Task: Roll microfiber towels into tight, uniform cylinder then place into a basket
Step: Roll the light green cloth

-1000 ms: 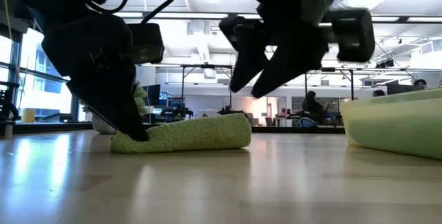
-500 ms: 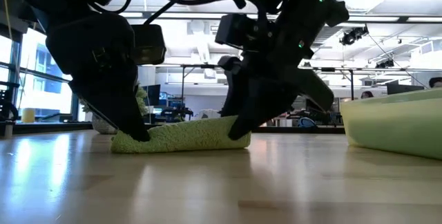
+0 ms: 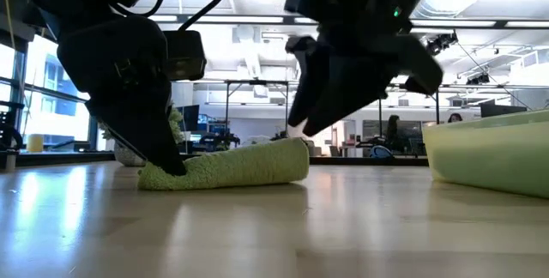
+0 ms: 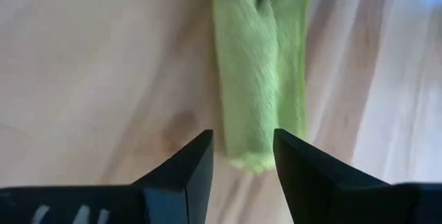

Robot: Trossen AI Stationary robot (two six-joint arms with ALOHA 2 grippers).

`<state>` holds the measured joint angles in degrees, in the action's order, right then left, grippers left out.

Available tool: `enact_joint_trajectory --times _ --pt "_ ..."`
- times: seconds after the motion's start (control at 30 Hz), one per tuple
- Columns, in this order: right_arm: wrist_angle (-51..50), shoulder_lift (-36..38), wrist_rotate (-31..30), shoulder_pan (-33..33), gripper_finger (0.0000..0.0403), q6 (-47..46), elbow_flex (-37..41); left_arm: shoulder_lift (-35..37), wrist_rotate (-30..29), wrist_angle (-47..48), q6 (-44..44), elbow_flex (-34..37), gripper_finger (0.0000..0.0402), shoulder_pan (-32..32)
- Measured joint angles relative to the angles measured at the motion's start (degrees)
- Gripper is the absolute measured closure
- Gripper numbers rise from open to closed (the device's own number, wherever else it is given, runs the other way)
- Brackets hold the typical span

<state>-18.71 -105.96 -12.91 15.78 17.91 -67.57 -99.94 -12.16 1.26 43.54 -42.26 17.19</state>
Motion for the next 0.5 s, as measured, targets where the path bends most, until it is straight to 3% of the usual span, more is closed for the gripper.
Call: enact_joint_trajectory --times 0.2,0.4,0.5 --pt "6.1 -2.3 -0.3 2.6 0.0259 0.4 0.8 0.0 0.0 0.0 0.0 0.0 0.033 0.0" --pt "14.3 -4.8 -7.4 1.6 0.0259 0.3 4.5 0.0 0.0 -0.2 0.0 0.0 0.033 0.0" --pt "18.1 -5.1 -8.1 0.9 0.0259 0.4 6.6 0.0 0.0 -0.2 0.0 0.0 0.033 0.0"
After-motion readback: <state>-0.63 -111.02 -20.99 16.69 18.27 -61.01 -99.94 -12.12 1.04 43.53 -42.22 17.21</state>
